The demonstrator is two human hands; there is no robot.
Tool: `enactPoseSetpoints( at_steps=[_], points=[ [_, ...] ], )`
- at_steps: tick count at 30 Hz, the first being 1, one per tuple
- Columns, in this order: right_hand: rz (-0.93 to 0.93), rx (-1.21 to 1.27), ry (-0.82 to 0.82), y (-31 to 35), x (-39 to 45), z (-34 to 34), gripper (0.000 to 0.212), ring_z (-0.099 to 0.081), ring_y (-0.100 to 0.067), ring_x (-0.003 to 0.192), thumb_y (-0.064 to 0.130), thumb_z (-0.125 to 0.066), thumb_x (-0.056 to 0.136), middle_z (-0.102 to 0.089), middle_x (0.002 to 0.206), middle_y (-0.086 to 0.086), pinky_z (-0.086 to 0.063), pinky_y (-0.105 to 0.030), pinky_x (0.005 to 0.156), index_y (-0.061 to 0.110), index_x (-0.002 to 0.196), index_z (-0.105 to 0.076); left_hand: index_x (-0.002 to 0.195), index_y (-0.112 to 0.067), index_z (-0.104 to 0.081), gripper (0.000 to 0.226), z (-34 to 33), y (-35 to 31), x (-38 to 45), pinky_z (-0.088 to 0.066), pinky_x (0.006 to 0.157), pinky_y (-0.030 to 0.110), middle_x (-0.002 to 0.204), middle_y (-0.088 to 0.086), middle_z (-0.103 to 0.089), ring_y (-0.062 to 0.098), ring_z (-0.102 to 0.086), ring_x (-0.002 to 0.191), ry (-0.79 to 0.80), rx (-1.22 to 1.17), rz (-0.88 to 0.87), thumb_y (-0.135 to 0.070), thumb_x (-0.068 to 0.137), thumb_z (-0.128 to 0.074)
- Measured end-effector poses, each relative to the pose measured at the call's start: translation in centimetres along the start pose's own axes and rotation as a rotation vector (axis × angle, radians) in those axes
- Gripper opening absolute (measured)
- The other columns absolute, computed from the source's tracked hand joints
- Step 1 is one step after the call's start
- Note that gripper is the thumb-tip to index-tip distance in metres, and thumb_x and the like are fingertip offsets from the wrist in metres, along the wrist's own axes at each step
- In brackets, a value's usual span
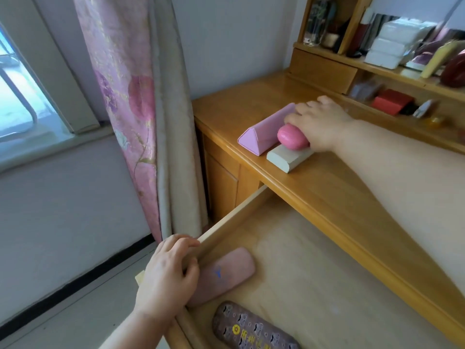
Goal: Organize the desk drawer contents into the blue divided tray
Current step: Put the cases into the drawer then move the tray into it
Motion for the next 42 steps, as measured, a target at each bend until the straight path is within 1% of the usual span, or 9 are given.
enactPoseSetpoints(
  at_steps=[6,12,18,22,29,31,34,36,42],
  points=[
    [0.136,0.513,-0.435,4.7,-10.4,5.7,0.074,-0.062,-0.029,0.092,0.061,-0.066,0.061,-0.062,0.107,-0.004,-0.046,-0.037,0.081,0.02,0.119,-0.043,0.099,-0.024,-0.065,0.027,-0.1,0.1,-0.2,-0.037,0.079,0.02,0.101,-0.015,-0.058,0.012,-0.055,0.103,0.014,0.015,0.032,-0.011,0.077,-0.061],
    [0.028,0.684,0.23,17.0,-19.2,-6.7,0.096,-0.052,-0.022,0.116,0.075,-0.055,0.068,-0.048,0.13,0.001,-0.043,-0.033,0.09,0.035,0.146,-0.016,0.1,-0.021,-0.066,0.025,-0.1,0.0,-0.4,-0.038,0.081,0.021,0.102,-0.011,-0.061,0.016,-0.056,0.104,0.013,0.022,0.022,-0.011,0.078,-0.061],
    [-0.11,0.83,0.275,21.1,-22.5,-12.5,0.085,-0.043,-0.014,0.118,0.077,-0.046,0.073,-0.043,0.124,0.008,-0.032,-0.026,0.096,0.045,0.146,-0.017,0.099,-0.021,-0.066,0.024,-0.1,-0.3,-0.6,-0.037,0.081,0.02,0.101,-0.009,-0.062,0.016,-0.056,0.101,0.032,0.043,-0.009,-0.01,0.077,-0.063],
    [-0.037,0.866,0.366,19.7,-21.7,-10.9,0.063,-0.051,-0.014,0.118,0.07,-0.048,0.079,-0.054,0.125,0.009,-0.039,-0.024,0.091,0.04,0.134,-0.047,0.096,-0.022,-0.066,0.023,-0.1,-0.1,-0.5,-0.039,0.082,0.021,0.099,-0.012,-0.06,0.015,-0.057,0.098,0.043,0.033,-0.039,-0.01,0.077,-0.065],
    [-0.256,0.909,-0.61,4.1,-12.4,1.5,0.02,-0.063,-0.009,0.079,0.013,-0.059,0.085,-0.069,0.09,0.007,-0.049,-0.02,0.062,0.02,0.101,-0.068,0.082,-0.031,-0.065,0.013,0.0,-1.3,-0.7,-0.046,0.073,0.021,0.086,-0.02,-0.059,0.008,-0.057,0.084,0.093,0.022,-0.171,-0.03,0.074,-0.055],
    [-0.307,0.701,-0.424,0.7,-8.0,0.7,0.041,-0.059,-0.022,0.104,0.001,-0.057,0.085,-0.061,0.118,-0.002,-0.051,-0.034,0.081,0.02,0.121,-0.057,0.083,-0.031,-0.066,0.013,0.1,-1.5,-0.6,-0.045,0.073,0.019,0.086,-0.02,-0.059,0.007,-0.057,0.083,0.098,0.019,-0.168,-0.027,0.073,-0.058],
    [-0.108,0.358,0.009,0.0,-2.8,-2.6,0.074,-0.028,-0.024,0.139,-0.005,-0.056,0.082,-0.031,0.151,-0.002,-0.021,-0.044,0.115,0.026,0.144,-0.03,0.084,-0.031,-0.067,0.014,0.1,-1.3,-0.4,-0.043,0.075,0.016,0.087,-0.021,-0.059,0.005,-0.056,0.085,0.103,0.021,-0.149,-0.027,0.074,-0.058],
    [-0.022,0.259,0.09,0.6,-1.0,-3.9,0.079,-0.022,-0.023,0.142,-0.004,-0.056,0.082,-0.03,0.152,-0.001,-0.009,-0.046,0.118,0.029,0.146,-0.025,0.084,-0.032,-0.066,0.015,0.1,-1.3,-0.3,-0.045,0.074,0.018,0.087,-0.021,-0.059,0.004,-0.056,0.086,0.108,0.031,-0.135,-0.025,0.073,-0.06],
    [-0.024,0.137,0.163,1.1,-1.9,-4.4,0.058,-0.046,-0.024,0.12,0.02,-0.066,0.076,-0.05,0.126,-0.003,-0.031,-0.041,0.104,0.026,0.129,-0.043,0.088,-0.027,-0.068,0.017,-0.1,-1.4,-0.3,-0.047,0.077,0.021,0.091,-0.015,-0.061,0.009,-0.058,0.087,0.139,0.047,-0.13,-0.025,0.073,-0.061]
  ],
)
Point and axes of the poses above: each hand's wrist, its own x-axis towards the middle knuckle, its own z-axis out of the back of the hand, y = z × x, the point moved 6 cm from there along x, towards the middle knuckle
